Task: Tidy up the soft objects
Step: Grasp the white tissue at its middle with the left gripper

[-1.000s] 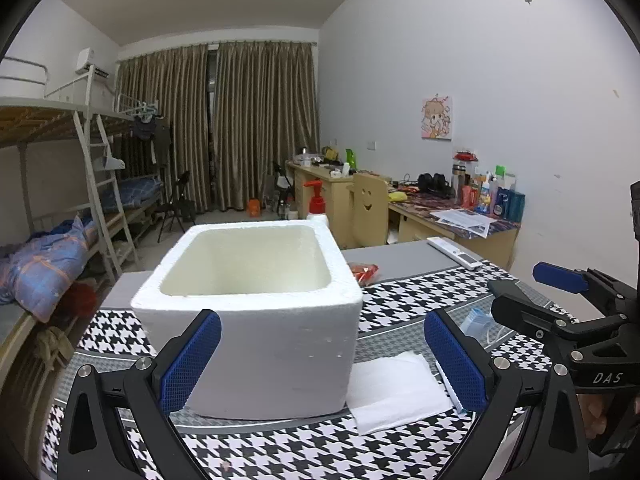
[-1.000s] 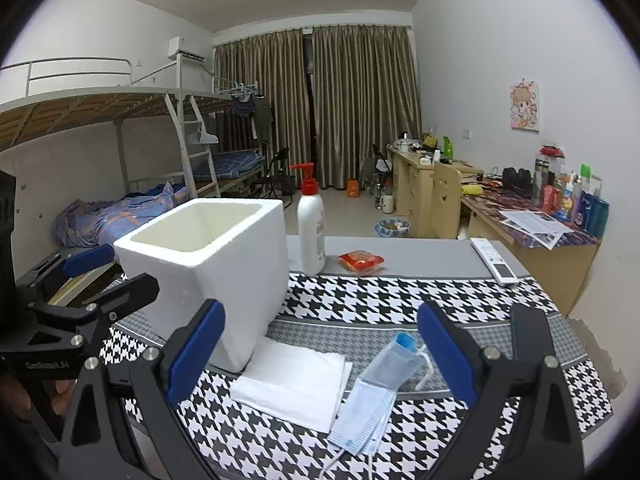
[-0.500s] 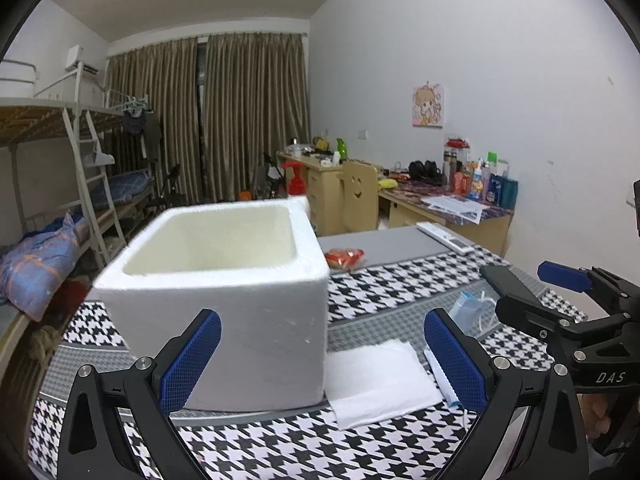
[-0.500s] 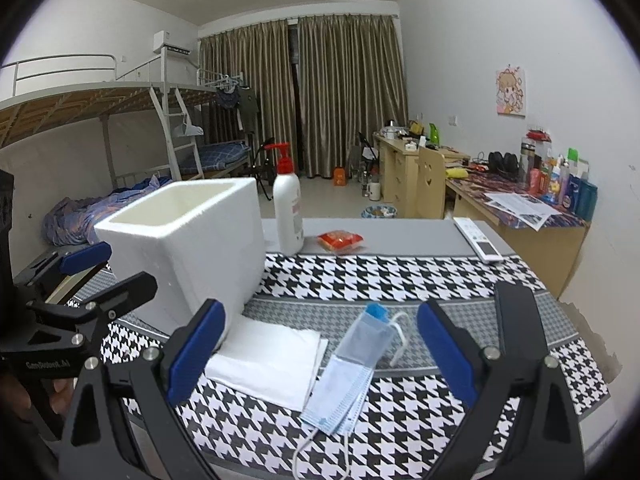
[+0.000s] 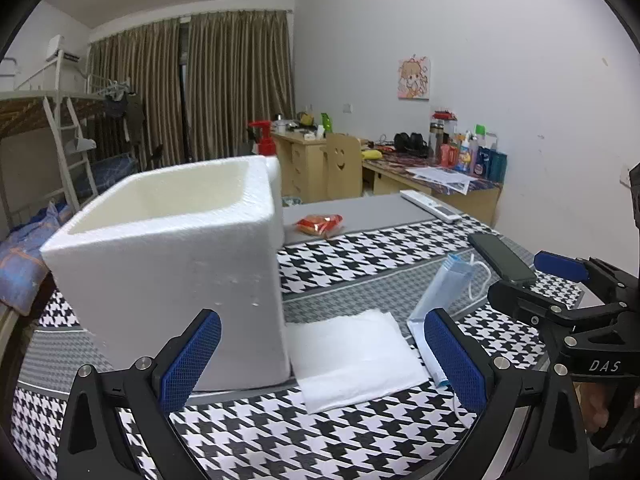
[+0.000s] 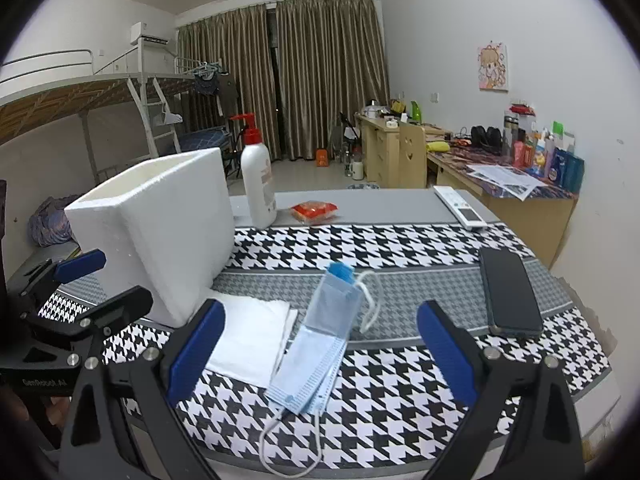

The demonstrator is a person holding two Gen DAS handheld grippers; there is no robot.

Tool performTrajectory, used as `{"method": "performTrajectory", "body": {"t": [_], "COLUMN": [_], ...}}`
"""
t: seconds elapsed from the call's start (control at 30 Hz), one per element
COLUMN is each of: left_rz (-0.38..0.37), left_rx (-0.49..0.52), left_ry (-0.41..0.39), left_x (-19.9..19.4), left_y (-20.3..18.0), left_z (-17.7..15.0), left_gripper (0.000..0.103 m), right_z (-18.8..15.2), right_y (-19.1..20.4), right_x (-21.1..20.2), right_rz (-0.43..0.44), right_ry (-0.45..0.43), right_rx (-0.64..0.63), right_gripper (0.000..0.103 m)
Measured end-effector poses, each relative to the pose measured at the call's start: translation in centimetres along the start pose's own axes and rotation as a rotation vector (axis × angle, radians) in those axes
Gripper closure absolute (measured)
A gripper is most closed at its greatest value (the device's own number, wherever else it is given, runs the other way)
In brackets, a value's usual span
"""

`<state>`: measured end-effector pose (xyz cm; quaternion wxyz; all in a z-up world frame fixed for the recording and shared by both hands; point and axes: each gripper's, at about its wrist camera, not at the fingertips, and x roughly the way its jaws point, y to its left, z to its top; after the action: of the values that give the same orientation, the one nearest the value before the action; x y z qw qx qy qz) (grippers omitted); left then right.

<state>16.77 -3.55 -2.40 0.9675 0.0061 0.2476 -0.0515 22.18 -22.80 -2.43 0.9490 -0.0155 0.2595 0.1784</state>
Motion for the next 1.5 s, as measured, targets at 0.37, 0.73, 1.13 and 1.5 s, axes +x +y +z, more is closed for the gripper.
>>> {"method": "performTrajectory", "body": {"t": [0.37, 0.73, 1.13, 1.5], "left_rz": [-0.016, -0.021, -0.031, -0.02], "left_rx": [0.009, 0.012, 0.009, 0.041], "left_ry": [0.075, 0.14, 0.225, 0.291], "left_x": [2.6, 4.7, 6.7, 8.2], "left_y": [-1.4, -2.0, -2.3, -2.9], "left_z": [-1.2, -2.4, -3.2, -3.7], "left_gripper": [0.001, 0.001, 0.001, 0.003], "right_z": [-0.8, -1.5, -2.3, -2.4], "right_y": [-1.1, -2.3, -2.9, -3.4], "right_x": [1.2, 2.5, 4.2, 4.7], "right_rz": [-0.021, -0.027, -0.03, -0.031], "right_ry": [0.044, 0.085, 0.142, 0.15], "right_rx": [0.015, 0.041, 0.042, 0.045], "right_gripper": [0.004, 0.004, 0.004, 0.004]}}
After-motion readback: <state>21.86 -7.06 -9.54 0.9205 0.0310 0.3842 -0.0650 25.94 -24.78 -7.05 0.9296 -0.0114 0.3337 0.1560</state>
